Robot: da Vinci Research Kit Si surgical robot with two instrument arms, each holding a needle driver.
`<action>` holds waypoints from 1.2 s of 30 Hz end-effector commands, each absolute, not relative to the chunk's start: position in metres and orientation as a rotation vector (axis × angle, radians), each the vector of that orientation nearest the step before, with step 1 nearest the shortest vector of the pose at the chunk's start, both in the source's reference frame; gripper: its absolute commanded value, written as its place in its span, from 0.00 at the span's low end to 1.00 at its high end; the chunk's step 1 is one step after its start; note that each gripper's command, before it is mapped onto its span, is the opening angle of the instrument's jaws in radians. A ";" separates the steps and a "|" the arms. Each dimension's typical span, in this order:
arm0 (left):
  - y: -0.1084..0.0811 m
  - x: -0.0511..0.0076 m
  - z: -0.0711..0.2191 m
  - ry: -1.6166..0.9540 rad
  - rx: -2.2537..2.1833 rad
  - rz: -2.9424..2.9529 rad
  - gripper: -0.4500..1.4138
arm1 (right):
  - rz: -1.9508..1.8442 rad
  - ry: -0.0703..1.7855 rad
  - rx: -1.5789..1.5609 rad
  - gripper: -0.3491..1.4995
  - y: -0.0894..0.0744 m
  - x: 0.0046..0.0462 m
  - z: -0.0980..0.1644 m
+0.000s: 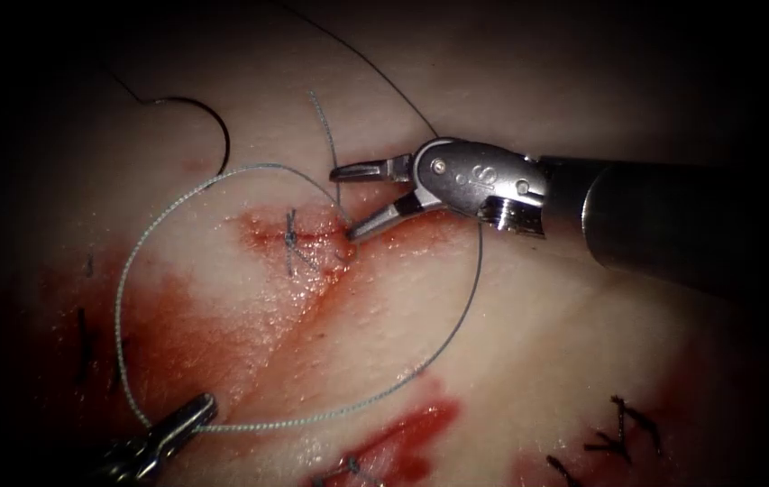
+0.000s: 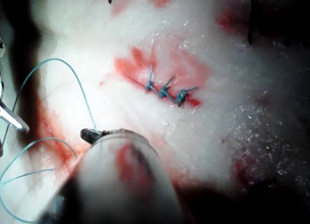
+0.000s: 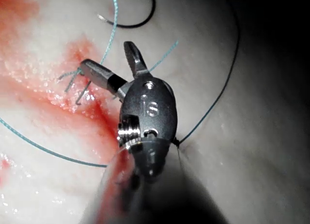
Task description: Wound Closure
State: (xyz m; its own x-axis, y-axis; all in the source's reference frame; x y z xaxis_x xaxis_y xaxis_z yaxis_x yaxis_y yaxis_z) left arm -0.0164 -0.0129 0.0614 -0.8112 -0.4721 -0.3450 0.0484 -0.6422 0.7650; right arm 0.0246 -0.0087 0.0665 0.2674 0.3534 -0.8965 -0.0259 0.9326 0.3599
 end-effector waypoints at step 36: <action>-0.009 -0.0192 0.067 -0.806 1.048 -2.463 0.00 | 0.382 1.369 0.240 0.00 -0.007 0.0280 0.076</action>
State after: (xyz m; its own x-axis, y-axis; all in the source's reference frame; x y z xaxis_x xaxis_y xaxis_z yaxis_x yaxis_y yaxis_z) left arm -0.0187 -0.0090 0.0669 -0.6621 -0.5043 -0.5543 0.0877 -0.7867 0.6110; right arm 0.0270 -0.0079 0.0753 0.1543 0.4033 -0.9020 -0.1251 0.9135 0.3871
